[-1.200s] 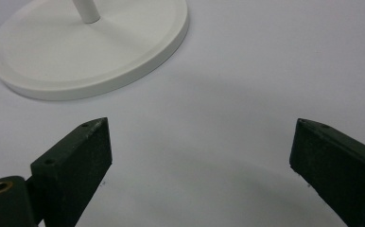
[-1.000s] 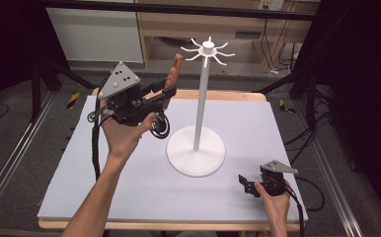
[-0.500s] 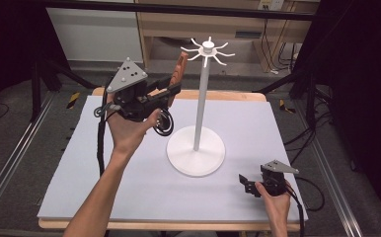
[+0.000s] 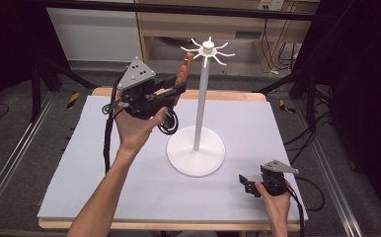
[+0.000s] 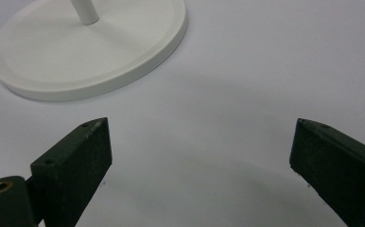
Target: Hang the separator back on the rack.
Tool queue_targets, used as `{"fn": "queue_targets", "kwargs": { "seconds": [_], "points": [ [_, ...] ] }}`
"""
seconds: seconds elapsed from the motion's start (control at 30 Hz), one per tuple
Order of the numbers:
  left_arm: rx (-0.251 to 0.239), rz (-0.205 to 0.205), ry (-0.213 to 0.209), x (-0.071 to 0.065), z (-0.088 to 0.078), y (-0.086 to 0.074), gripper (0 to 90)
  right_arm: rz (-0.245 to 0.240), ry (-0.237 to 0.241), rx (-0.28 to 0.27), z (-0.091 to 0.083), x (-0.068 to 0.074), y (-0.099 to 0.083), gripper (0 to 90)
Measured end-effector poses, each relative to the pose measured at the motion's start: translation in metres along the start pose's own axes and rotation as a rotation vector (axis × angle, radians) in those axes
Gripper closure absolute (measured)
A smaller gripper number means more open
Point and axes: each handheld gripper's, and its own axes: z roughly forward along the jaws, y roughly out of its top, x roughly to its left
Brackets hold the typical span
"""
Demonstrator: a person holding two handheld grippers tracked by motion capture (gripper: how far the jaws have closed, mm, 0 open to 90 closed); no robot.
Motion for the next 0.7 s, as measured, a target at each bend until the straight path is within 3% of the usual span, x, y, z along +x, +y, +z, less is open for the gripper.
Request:
{"fn": "queue_targets", "kwargs": {
  "seconds": [0.7],
  "points": [
    [-0.003,-0.002,0.005,-0.002,0.0092,-0.0047,67.0,-0.005,-0.001,-0.002,0.0009,-0.0012,-0.0006,7.0]
  ]
}}
